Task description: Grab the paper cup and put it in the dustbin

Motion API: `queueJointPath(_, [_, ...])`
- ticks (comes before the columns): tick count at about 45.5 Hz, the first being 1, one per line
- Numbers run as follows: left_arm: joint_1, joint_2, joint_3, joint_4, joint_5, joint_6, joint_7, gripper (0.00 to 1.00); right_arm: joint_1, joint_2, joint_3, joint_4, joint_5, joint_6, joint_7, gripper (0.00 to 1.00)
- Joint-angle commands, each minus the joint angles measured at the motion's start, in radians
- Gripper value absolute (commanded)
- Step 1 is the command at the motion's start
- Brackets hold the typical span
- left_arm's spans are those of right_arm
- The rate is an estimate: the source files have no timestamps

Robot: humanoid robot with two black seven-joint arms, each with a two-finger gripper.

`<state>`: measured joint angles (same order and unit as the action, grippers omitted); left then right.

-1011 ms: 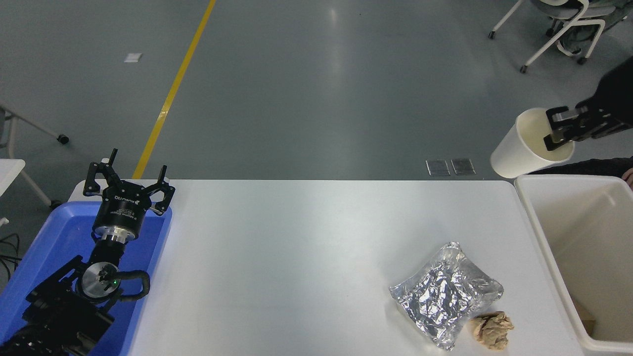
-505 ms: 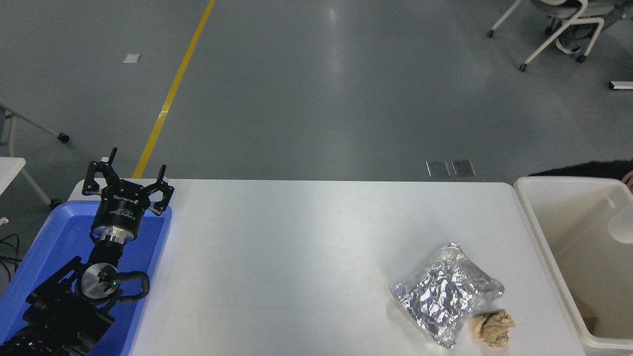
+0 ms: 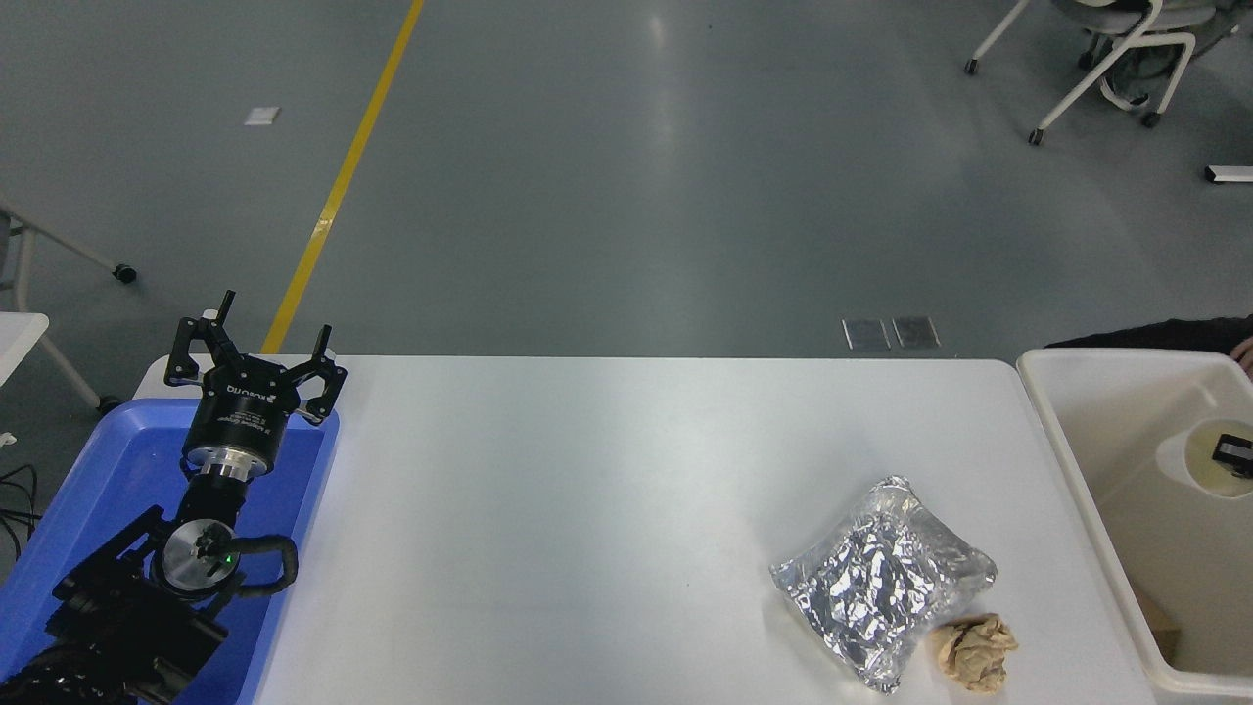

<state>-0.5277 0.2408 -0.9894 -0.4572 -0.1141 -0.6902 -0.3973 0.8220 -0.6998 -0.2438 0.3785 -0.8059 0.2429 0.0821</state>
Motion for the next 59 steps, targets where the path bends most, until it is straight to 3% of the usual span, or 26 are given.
queueJointPath(1, [0.000, 0.000, 0.000, 0.000, -0.001, 0.000, 0.000, 1.00, -0.107, 0.088, 0.075, -0.078, 0.024, -0.071, -0.002, 0.00])
queueJointPath(7, [0.000, 0.000, 0.000, 0.000, -0.001, 0.001, 0.000, 1.00, -0.107, 0.089, 0.077, -0.081, 0.024, -0.082, -0.002, 0.00])
queueJointPath(8, [0.000, 0.000, 0.000, 0.000, -0.001, 0.001, 0.000, 1.00, -0.109, 0.089, 0.077, -0.081, 0.024, -0.085, -0.002, 0.06])
queueJointPath(10, [0.000, 0.000, 0.000, 0.000, -0.001, 0.001, 0.000, 1.00, -0.107, 0.089, 0.083, -0.082, 0.025, -0.103, -0.002, 0.73])
queueJointPath(11, [0.000, 0.000, 0.000, 0.000, -0.001, 0.001, 0.000, 1.00, -0.107, 0.089, 0.090, -0.081, 0.027, -0.109, -0.002, 0.98])
queueJointPath(12, [-0.001, 0.000, 0.000, 0.000, -0.001, 0.000, 0.000, 1.00, -0.109, 0.089, 0.096, -0.078, 0.028, -0.108, -0.002, 1.00])
queueJointPath(29, [-0.002, 0.000, 0.002, 0.000, 0.001, 0.000, 0.000, 1.00, -0.028, 0.014, 0.049, 0.029, 0.017, -0.071, -0.001, 1.00])
queueJointPath(38, [-0.003, 0.000, 0.002, -0.001, 0.001, -0.002, 0.001, 1.00, 0.400, -0.132, -0.356, 0.360, 0.024, -0.066, 0.008, 1.00])
queueJointPath(43, [-0.003, 0.000, 0.002, -0.001, 0.002, -0.002, 0.003, 1.00, 0.693, -0.139, -0.592, 0.575, 0.031, -0.014, 0.008, 1.00])
queueJointPath(47, [-0.003, 0.000, 0.002, 0.000, 0.002, -0.002, 0.003, 1.00, 0.931, -0.109, -0.730, 0.750, 0.037, 0.113, 0.008, 1.00])
queueJointPath(50, [-0.003, 0.000, 0.002, 0.000, 0.002, -0.002, 0.003, 1.00, 1.077, -0.070, -0.779, 0.865, 0.103, 0.238, 0.008, 1.00])
queueJointPath(59, [0.000, 0.000, 0.002, 0.000, 0.001, 0.000, 0.002, 1.00, 1.325, 0.133, -0.798, 1.048, 0.453, 0.499, 0.005, 1.00])
